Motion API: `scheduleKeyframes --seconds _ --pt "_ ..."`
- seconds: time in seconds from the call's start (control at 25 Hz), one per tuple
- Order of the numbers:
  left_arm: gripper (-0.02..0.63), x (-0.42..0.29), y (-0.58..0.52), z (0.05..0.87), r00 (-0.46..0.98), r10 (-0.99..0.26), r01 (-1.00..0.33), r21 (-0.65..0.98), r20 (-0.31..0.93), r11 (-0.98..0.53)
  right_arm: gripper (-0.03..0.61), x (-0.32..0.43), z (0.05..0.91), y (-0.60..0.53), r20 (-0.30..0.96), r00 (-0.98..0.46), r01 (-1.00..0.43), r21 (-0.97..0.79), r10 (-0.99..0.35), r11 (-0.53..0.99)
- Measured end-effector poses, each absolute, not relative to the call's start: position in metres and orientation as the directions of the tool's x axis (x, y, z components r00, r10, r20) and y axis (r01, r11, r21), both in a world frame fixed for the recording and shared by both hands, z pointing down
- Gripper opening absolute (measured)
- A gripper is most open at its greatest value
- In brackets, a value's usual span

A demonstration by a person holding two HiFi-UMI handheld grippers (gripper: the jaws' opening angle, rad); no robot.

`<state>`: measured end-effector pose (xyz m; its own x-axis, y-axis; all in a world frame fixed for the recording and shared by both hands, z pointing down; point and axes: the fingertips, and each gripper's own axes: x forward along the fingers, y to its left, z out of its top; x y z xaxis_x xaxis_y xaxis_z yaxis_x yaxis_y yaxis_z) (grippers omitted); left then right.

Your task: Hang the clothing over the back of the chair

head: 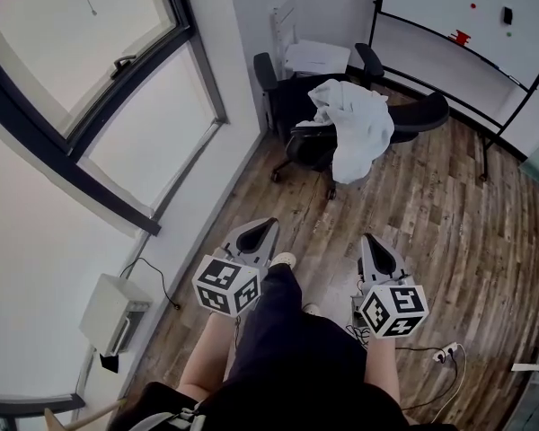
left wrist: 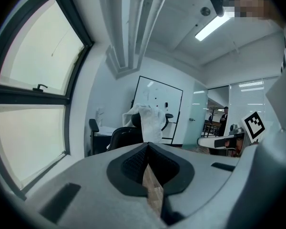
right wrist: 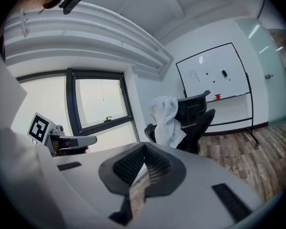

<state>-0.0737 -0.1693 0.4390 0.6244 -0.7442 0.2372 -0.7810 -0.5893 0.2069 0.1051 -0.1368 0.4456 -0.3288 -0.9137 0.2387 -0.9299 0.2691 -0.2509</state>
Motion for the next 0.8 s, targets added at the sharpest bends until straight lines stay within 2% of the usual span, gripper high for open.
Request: scheduleKeyframes --seconds 0.8 --pt "0.006 -0.067 -0.17 0.452 0.658 -0.713 -0.752 0.245 0.243 -0.611 0.0 0.1 0.453 -0.134 0.266 -0.329 -0.933 -0.239 -0.906 0.269"
